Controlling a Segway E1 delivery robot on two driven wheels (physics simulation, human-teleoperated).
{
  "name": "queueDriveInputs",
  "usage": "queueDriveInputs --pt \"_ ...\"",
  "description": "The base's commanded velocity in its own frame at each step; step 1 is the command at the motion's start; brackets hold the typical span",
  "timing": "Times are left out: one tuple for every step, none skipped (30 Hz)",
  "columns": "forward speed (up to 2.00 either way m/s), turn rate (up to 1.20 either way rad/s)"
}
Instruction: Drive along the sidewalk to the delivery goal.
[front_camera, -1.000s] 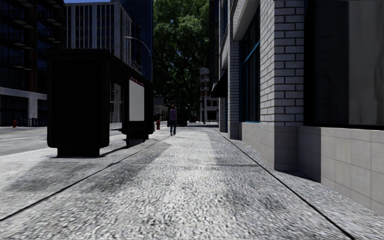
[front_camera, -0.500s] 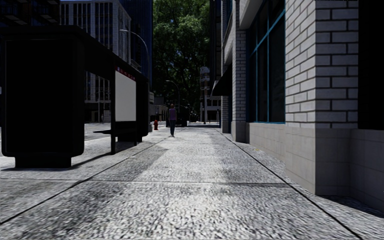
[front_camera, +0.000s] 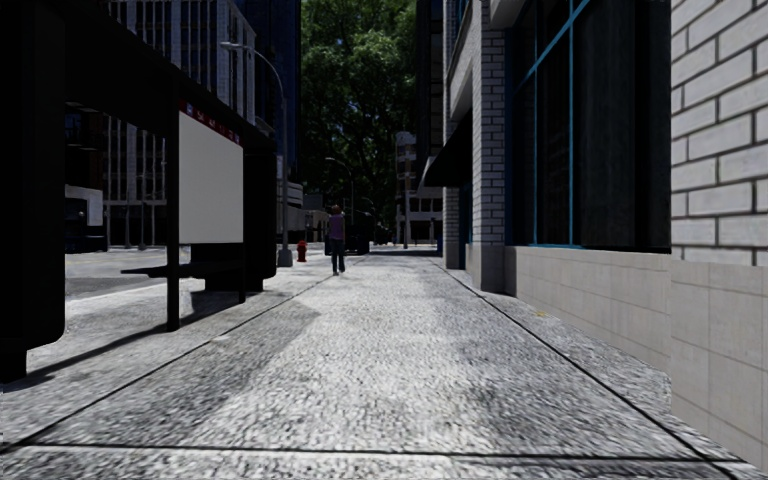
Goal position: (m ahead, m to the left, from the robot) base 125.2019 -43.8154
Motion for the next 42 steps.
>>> queueDriveInputs --pt "2.0 -0.23" --pt "2.0 -0.23" --pt "2.0 -0.23" --pt "2.0 -0.23" --pt "2.0 -0.23" --pt "2.0 -0.23" --pt "2.0 -0.23" --pt "2.0 -0.23" --pt "2.0 -0.23" --pt "2.0 -0.23" --pt "2.0 -0.23" --pt "2.0 -0.23" --pt "2.0 -0.23" --pt "2.0 -0.23" --pt "2.0 -0.23" --pt "2.0 -0.23" --pt "2.0 -0.23" --pt "2.0 -0.23" --pt "2.0 -0.23" --pt "2.0 -0.23" --pt "2.0 -0.23" --pt "2.0 -0.23" --pt "2.0 -0.23" --pt "2.0 -0.23" --pt "2.0 -0.23" --pt "2.0 -0.22" --pt "2.0 -0.13" --pt "2.0 -0.03" --pt "2.0 -0.03" --pt "2.0 0.0" --pt "2.0 0.0" --pt "2.0 0.0" --pt "2.0 0.0" --pt "2.0 0.0" --pt "2.0 0.0" --pt "2.0 0.0" --pt "2.0 0.0" --pt "2.0 0.0" --pt "2.0 0.0" --pt "2.0 0.0" --pt "2.0 0.0" --pt "2.0 0.0"
